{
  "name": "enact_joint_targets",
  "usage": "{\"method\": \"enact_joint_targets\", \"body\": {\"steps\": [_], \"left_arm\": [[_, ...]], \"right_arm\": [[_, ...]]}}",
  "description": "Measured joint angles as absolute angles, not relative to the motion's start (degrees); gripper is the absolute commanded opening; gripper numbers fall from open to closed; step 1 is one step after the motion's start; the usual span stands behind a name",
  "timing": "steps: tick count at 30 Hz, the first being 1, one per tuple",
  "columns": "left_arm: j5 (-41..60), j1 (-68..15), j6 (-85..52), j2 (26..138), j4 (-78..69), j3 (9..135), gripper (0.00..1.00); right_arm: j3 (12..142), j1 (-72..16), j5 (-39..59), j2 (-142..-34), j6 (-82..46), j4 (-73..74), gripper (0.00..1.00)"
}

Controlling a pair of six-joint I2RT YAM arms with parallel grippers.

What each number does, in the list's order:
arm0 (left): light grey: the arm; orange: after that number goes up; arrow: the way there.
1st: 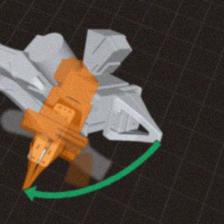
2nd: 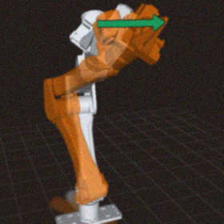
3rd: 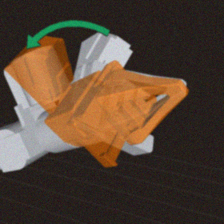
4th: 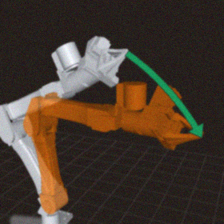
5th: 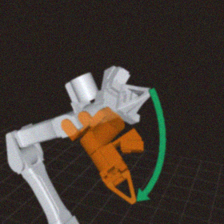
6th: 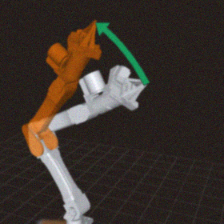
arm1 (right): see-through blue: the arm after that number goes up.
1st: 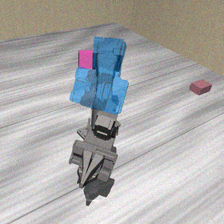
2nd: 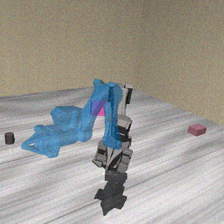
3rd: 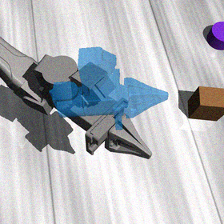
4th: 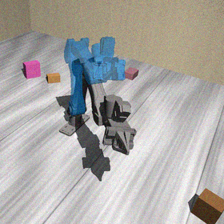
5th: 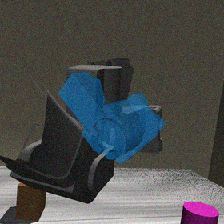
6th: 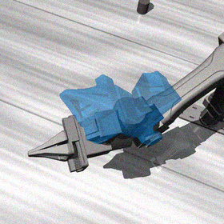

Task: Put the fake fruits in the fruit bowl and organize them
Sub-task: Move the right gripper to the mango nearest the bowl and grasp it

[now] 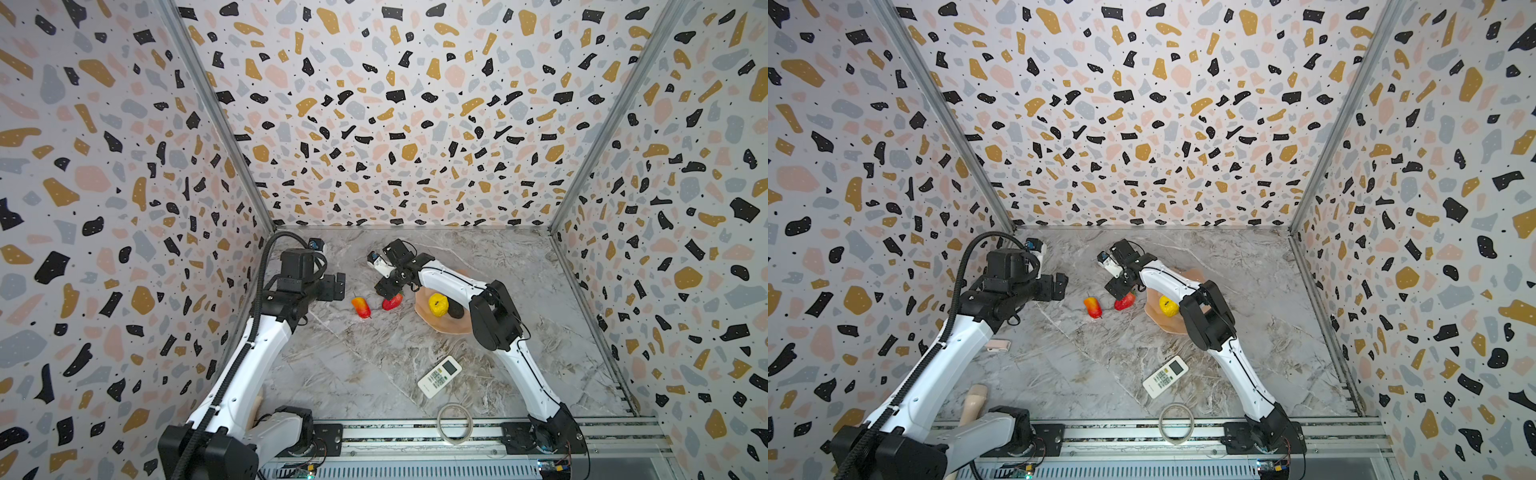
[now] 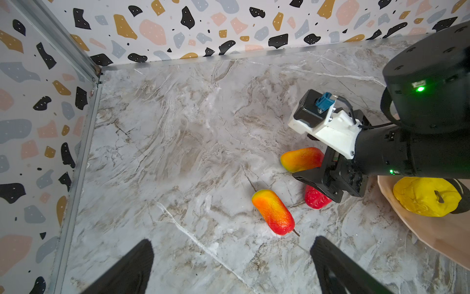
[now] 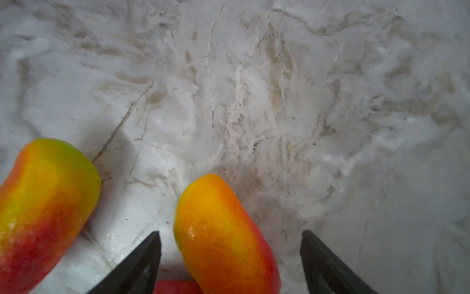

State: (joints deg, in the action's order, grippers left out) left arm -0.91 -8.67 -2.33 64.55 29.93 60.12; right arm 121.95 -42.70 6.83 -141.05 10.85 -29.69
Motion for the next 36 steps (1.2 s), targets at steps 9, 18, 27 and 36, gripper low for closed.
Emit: {"method": "enact_joint_targets", "body": {"steps": [9,18,27,36], "left_arm": [[-0.86,-8.36,-2.33,64.45,29.71,59.70,1.00],[-0.82,-8.34,-2.33,64.40,29.47,59.70,0.99],[-0.49,-8.34,-2.33,64.40,29.47,59.70,1.00],[-0.47,-8.34,-2.33,64.40,29.43,59.70,1.00]], "right_arm": [[124.36,-42.06,8.27,-142.67,10.83,-30.52,0.60],[125.91,-42.02,8.64,-142.91,10.66,-31.42,0.34],[126.80,-42.26,8.23,-141.05,10.74,-32.18,0.24],[116.29,-41.56,5.63,-122.08,10.96,-31.00,0.23]]}}
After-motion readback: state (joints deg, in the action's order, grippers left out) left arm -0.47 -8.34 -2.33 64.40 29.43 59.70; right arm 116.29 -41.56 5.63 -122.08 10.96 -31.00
